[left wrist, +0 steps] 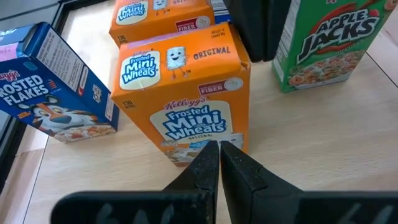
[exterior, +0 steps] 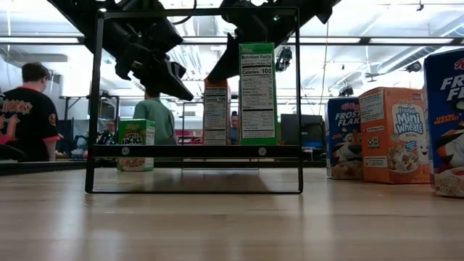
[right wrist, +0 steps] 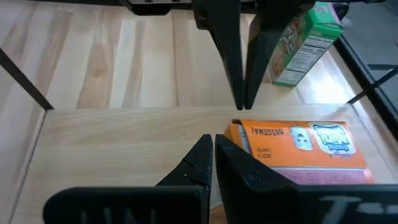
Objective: Stack cereal on shelf
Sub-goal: Put the top orange cereal box on the shelf aligned with the other orange cereal box
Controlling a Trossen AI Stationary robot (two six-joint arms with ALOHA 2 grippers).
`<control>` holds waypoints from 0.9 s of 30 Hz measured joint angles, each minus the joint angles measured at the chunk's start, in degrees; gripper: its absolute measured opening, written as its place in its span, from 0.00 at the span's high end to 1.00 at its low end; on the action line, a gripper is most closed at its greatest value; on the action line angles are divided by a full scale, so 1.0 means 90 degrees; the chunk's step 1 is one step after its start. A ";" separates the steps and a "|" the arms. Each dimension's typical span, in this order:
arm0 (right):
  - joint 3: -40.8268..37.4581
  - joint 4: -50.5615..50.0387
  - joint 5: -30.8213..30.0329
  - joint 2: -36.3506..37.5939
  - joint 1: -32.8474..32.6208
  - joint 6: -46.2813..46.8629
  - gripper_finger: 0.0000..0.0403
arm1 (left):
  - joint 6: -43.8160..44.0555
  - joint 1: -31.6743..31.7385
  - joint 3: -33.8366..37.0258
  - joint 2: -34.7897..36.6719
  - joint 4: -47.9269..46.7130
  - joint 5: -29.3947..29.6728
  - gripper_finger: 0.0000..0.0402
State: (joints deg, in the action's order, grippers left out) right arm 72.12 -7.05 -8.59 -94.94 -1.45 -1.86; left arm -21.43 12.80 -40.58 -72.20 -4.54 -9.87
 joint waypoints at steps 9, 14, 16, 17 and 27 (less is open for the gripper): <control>0.0025 -0.0050 -0.0052 0.0007 0.0000 -0.0027 0.98 | 0.0029 0.0000 0.0000 0.0000 -0.0002 0.0000 1.00; 0.0250 -0.0279 -0.0063 0.0010 -0.0002 0.0136 0.98 | 0.0037 0.0000 0.0000 0.0000 -0.0001 -0.0002 1.00; 0.0360 -0.0441 -0.0064 0.0012 0.0000 0.0244 0.98 | 0.0056 0.0000 0.0000 0.0000 0.0000 -0.0001 1.00; 0.0413 -0.0533 -0.0064 0.0012 0.0000 0.0259 0.98 | 0.0056 0.0000 0.0000 0.0000 0.0000 0.0000 1.00; 0.0762 -0.1301 0.0142 0.0014 0.0000 0.0560 0.98 | 0.0061 0.0002 0.0000 0.0000 -0.0049 -0.0002 1.00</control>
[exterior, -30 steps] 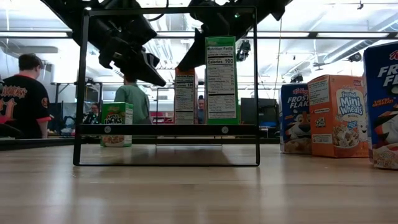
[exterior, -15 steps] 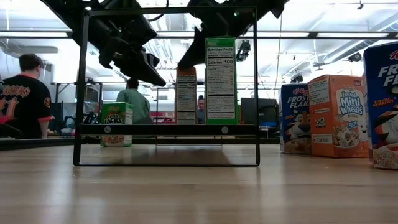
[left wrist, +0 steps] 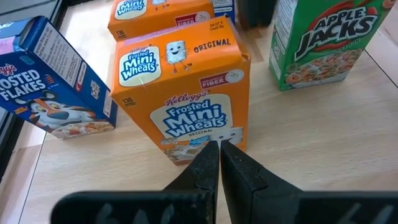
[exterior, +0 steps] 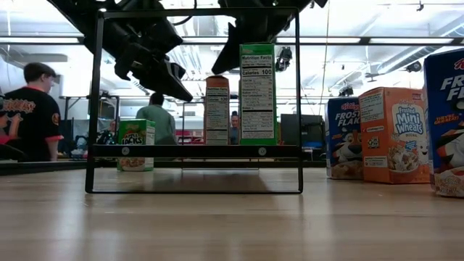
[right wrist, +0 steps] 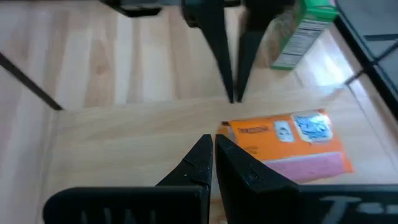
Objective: Stack cereal on shelf
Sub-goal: Put the top orange cereal box on the shelf aligned with the other orange cereal box
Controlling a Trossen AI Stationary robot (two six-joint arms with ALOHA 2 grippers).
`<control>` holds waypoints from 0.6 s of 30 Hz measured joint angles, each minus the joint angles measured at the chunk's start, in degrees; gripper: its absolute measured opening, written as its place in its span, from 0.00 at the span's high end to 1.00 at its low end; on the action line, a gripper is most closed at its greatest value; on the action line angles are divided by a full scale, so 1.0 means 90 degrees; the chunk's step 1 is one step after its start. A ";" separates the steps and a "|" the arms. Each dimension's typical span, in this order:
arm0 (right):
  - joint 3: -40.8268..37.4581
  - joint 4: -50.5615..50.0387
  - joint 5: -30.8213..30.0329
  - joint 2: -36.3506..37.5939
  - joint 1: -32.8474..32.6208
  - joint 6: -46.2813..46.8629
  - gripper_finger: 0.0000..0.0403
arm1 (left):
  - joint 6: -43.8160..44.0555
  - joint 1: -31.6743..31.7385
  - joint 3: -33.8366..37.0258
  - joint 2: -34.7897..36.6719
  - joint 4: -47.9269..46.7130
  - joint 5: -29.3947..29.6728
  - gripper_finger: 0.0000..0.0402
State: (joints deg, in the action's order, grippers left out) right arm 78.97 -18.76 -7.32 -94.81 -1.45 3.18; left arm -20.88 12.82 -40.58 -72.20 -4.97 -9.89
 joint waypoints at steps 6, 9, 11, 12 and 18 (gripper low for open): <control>0.0018 0.0014 0.0308 -0.0001 -0.0002 0.0089 0.98 | 0.0024 -0.0002 0.0000 -0.0001 -0.0020 0.0001 1.00; 0.0018 0.0016 0.0229 0.0001 0.0033 0.0076 0.98 | 0.0026 -0.0002 0.0000 -0.0002 -0.0022 0.0002 1.00; 0.0018 0.0011 0.0147 -0.0001 0.0045 0.0078 0.98 | 0.0029 -0.0002 0.0000 -0.0002 -0.0022 0.0002 1.00; 0.0018 0.0011 0.0146 0.0001 0.0066 0.0054 0.98 | 0.0045 -0.0002 0.0000 -0.0002 -0.0022 0.0001 1.00; 0.0018 -0.0077 0.0144 -0.0074 0.0083 0.0029 0.98 | 0.0046 -0.0002 0.0000 -0.0002 -0.0022 0.0002 1.00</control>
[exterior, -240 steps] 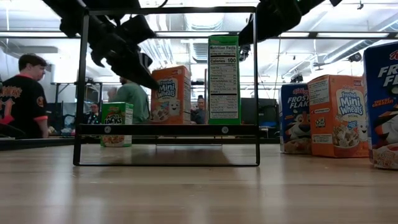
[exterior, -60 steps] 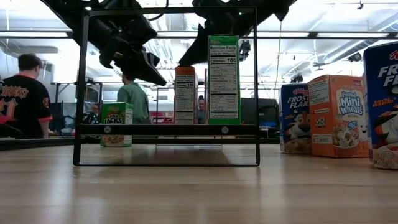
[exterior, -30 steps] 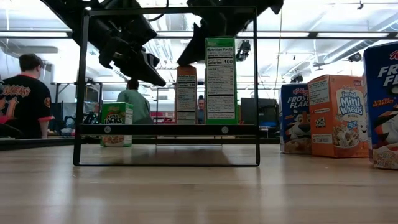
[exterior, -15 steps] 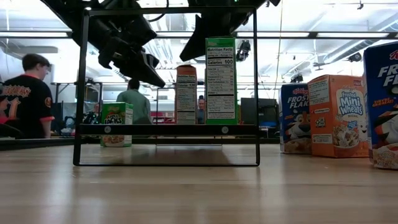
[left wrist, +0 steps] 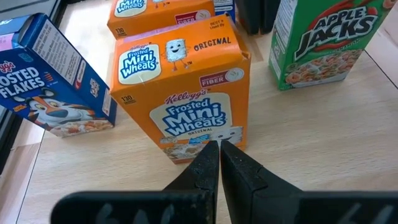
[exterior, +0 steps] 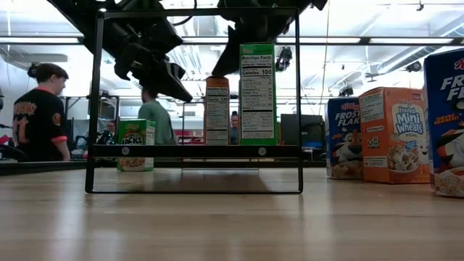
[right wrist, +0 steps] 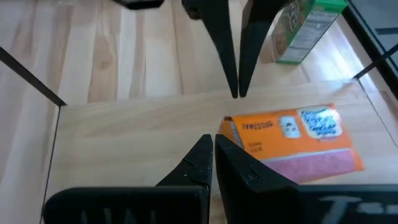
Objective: Stack cereal on shelf
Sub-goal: Put the top orange cereal box on the shelf aligned with the other orange cereal box
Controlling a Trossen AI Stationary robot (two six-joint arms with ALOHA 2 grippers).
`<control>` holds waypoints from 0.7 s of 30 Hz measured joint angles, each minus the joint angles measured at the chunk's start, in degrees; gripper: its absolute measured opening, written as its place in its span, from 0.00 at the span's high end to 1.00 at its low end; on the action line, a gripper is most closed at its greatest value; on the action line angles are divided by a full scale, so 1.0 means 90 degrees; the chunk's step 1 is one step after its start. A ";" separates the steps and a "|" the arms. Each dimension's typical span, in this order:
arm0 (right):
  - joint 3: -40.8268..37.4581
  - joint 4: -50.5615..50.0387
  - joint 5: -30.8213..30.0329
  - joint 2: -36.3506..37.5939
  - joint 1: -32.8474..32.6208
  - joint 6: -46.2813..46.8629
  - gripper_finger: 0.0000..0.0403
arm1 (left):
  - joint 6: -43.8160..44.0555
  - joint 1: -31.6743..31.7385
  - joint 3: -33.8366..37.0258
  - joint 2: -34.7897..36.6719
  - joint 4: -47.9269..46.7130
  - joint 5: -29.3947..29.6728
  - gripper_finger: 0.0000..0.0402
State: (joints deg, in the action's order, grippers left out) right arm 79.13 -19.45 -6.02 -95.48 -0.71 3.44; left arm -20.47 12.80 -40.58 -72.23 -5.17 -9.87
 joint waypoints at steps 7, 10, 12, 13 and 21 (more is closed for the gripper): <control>0.0000 0.0053 -0.0169 -0.0073 0.0041 -0.0037 0.98 | 0.0000 0.0000 0.0000 0.0000 0.0000 -0.0001 1.00; 0.0000 0.0047 -0.0347 -0.0073 0.0060 -0.0048 0.98 | 0.0000 0.0001 0.0000 0.0000 -0.0002 0.0000 1.00; 0.0000 0.0049 -0.0345 -0.0073 0.0074 -0.0046 0.98 | -0.0001 0.0000 0.0000 0.0000 -0.0001 0.0000 1.00; 0.0000 0.0047 -0.0345 -0.0073 0.0085 -0.0048 0.98 | 0.0000 0.0000 0.0000 0.0000 -0.0002 0.0000 1.00; -0.0002 0.0023 -0.0330 -0.0038 0.0078 -0.0147 0.98 | -0.0002 0.0000 0.0000 0.0000 -0.0001 0.0000 1.00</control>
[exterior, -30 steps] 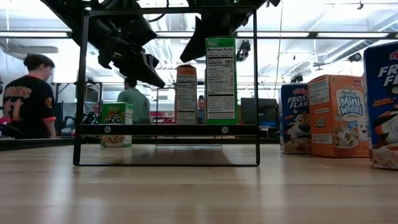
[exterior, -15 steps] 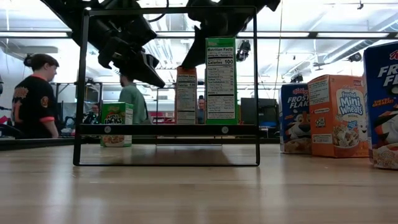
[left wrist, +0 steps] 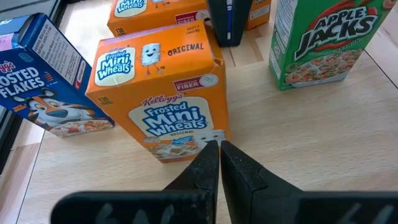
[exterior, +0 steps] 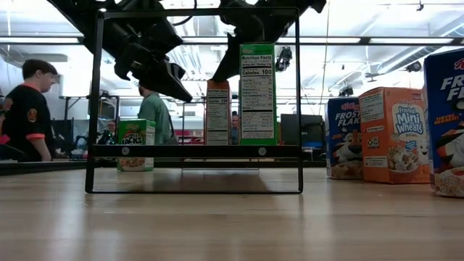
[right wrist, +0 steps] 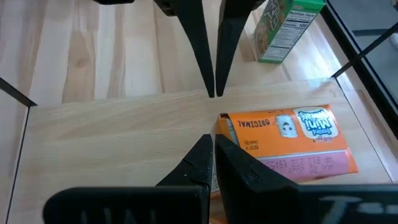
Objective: Stack cereal on shelf
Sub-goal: Put the top orange cereal box on the shelf aligned with the other orange cereal box, then put the top blue cereal box on the shelf aligned with the other blue cereal box
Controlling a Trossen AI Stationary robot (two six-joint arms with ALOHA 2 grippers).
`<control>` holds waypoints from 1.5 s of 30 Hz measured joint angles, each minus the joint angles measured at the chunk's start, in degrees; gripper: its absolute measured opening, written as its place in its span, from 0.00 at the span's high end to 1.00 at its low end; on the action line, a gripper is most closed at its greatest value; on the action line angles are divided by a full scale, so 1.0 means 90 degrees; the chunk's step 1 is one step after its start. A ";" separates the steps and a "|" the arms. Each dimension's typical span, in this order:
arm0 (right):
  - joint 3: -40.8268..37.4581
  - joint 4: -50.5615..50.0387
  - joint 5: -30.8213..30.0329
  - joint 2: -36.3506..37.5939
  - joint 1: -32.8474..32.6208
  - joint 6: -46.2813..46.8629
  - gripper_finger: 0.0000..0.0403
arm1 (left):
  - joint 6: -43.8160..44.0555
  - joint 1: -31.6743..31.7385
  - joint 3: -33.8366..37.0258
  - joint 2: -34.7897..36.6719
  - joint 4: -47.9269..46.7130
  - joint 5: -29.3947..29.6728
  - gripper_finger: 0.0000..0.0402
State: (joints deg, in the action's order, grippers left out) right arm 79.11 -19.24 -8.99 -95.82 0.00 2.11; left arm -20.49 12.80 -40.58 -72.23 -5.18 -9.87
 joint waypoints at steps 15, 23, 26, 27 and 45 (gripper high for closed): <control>0.0000 -0.1140 0.0489 0.0919 -0.0197 0.1013 0.98 | 0.0073 0.0000 0.0005 0.0352 -0.0193 -0.0012 1.00; -0.0002 -0.3289 0.0542 0.1342 -0.0307 0.2183 0.98 | 0.0422 0.0000 0.0005 0.0650 -0.0283 -0.0017 1.00; -0.0002 -0.4135 0.0551 0.1462 -0.0303 0.2632 0.98 | 0.0532 0.0000 0.0005 0.0704 -0.0285 -0.0017 1.00; -0.0002 -0.4392 0.0554 0.1476 -0.0304 0.2716 0.98 | 0.0556 0.0000 0.0005 0.0710 -0.0282 -0.0017 1.00; -0.0023 -0.5453 0.0806 0.1369 -0.0363 0.2121 0.58 | 0.0556 0.0000 0.0005 0.0695 -0.0279 -0.0019 1.00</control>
State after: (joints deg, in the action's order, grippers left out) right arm 78.91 -68.32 -1.74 -83.50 -3.27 21.20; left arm -15.49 12.80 -40.53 -65.98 -7.69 -10.04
